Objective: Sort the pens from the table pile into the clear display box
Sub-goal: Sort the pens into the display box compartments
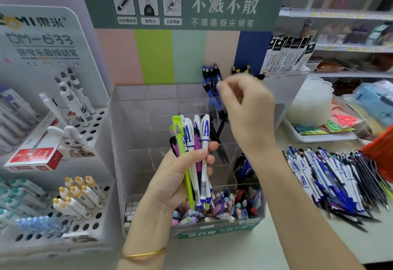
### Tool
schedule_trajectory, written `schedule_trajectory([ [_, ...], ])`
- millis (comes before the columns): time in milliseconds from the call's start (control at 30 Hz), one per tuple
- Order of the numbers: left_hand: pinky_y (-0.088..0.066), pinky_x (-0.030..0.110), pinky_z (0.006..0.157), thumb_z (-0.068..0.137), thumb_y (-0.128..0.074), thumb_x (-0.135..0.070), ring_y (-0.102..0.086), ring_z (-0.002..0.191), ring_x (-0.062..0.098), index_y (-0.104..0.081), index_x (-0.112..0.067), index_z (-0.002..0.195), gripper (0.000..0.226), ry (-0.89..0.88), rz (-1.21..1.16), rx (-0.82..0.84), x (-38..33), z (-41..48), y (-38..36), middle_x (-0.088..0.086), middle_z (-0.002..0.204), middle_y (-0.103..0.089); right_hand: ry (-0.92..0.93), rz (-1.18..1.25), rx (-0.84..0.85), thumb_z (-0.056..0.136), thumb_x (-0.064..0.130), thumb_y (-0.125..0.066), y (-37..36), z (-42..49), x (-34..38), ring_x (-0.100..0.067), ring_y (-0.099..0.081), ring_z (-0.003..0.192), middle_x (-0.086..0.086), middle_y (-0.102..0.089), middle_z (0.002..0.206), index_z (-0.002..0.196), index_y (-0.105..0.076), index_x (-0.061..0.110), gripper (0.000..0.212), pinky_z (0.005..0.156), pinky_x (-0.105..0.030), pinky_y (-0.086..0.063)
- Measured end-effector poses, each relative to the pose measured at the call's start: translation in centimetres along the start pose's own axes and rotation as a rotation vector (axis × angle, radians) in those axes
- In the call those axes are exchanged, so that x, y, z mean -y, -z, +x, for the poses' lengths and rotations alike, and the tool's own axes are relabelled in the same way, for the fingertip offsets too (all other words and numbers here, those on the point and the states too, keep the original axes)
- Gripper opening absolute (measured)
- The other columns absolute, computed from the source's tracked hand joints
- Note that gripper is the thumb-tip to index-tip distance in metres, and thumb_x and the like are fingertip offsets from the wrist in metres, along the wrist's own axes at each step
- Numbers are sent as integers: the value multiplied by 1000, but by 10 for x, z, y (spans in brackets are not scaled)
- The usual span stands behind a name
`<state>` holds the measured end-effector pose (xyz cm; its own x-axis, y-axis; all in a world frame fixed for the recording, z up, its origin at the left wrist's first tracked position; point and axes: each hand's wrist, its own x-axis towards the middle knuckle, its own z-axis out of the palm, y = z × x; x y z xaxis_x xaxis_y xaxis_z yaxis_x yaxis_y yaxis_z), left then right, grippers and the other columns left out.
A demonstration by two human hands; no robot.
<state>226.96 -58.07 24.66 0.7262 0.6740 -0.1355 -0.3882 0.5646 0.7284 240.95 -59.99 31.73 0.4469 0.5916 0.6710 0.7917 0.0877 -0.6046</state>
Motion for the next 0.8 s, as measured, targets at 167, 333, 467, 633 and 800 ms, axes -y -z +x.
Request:
schedule_trajectory([
  [167, -52, 26, 55, 68, -72, -12, -62, 63, 13, -69, -8, 101, 33, -42, 63, 65, 9, -9, 8, 6, 83, -69, -469, 91, 517, 88, 48, -60, 3, -47, 5, -8, -65, 68, 5, -57, 74, 125, -55, 15, 51, 67, -26, -53],
  [333, -52, 26, 55, 69, -70, -9, -63, 63, 14, -73, -7, 98, 29, -20, 19, 70, 14, -21, 16, 13, 90, -69, -754, 555, 693, 94, 34, -58, -5, -64, 1, -19, -56, 45, -13, -73, 83, 92, -64, 6, 28, 53, -40, -55],
  [467, -53, 27, 53, 76, -62, -4, -65, 64, 17, -69, -1, 100, 26, 0, 64, 7, 16, -30, 22, 16, 89, -70, -928, 803, 585, 94, 27, -58, -12, -84, 6, -13, -44, 34, -14, -64, 66, 90, -64, 4, 24, 35, -23, -41],
  [633, -58, 38, 55, 75, -57, -9, -66, 59, 26, -59, 4, 106, 34, 106, 57, -88, 20, -40, 31, 16, 76, -69, -877, 608, 403, 97, 29, -50, -31, -101, 5, -21, -50, 53, -5, -50, 63, 81, -60, 10, 26, 44, -26, -44],
  [800, -58, 48, 66, 86, -55, 5, -66, 66, 31, -57, 5, 98, 11, 101, 185, -174, 23, -48, 36, 21, 86, -71, -748, 577, 191, 96, 20, -45, -35, -98, 5, -19, -53, 58, 3, -54, 61, 79, -45, 15, 18, 60, -39, -51],
])
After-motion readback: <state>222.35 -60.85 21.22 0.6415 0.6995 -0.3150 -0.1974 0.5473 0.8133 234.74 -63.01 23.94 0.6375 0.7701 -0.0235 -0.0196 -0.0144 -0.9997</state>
